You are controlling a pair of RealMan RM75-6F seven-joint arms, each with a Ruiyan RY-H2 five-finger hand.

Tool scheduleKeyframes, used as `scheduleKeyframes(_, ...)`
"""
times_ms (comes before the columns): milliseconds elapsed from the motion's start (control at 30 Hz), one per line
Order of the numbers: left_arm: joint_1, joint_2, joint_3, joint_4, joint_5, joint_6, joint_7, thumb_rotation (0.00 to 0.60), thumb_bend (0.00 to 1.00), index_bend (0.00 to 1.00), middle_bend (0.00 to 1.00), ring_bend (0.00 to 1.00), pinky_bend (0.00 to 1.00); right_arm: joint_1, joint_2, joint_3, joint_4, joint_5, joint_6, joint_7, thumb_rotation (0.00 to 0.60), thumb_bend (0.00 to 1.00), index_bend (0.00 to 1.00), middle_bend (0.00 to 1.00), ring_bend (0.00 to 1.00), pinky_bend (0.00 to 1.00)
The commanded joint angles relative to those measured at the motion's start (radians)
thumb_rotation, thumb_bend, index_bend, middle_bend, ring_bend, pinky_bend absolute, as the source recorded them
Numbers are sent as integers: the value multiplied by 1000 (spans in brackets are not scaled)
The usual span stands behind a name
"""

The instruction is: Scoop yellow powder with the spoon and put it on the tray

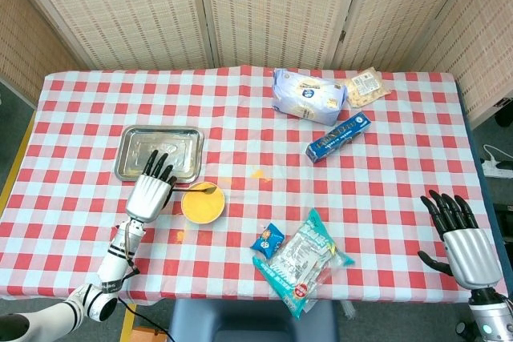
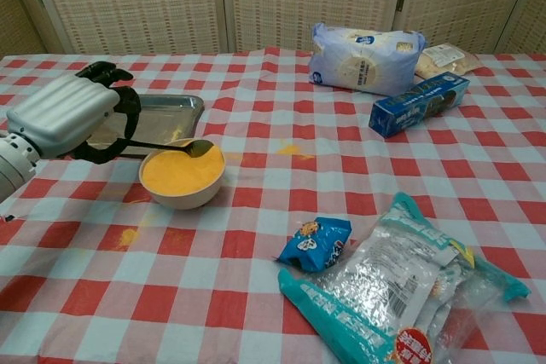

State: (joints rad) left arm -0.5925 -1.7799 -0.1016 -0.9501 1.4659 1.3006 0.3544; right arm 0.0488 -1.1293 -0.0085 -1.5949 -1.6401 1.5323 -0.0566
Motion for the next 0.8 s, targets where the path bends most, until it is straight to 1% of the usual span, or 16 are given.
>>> scheduleKeyframes(33, 13, 19, 5, -43, -2, -1, -9, 600, 634, 885, 303, 74, 27, -2, -1, 1, 1, 0, 3, -1, 600, 50, 0, 0, 0, 0)
scheduleKeyframes(267, 37, 103, 19, -210, -5, -14, 21, 600, 634, 885, 303, 74, 27, -4, -1, -4, 2, -14, 8, -1, 600, 50, 0, 0, 0, 0)
scheduleKeyframes(500, 49, 157, 33, -303, -2, -27, 69, 600, 633, 885, 303, 74, 25, -7, 0, -7, 1, -22, 15, 2, 600, 51, 0, 0, 0, 0)
scheduleKeyframes(600, 53, 167, 27, -323, 6, -11, 85, 600, 633, 885, 303, 74, 26, -5, 1, -9, 0, -22, 10, 3, 600, 51, 0, 0, 0, 0)
scheduleKeyframes(800, 41, 151, -11, -285, 5, 10, 89, 600, 630, 885, 304, 74, 25, -7, 2, -9, 0, -24, 13, 4, 600, 50, 0, 0, 0, 0)
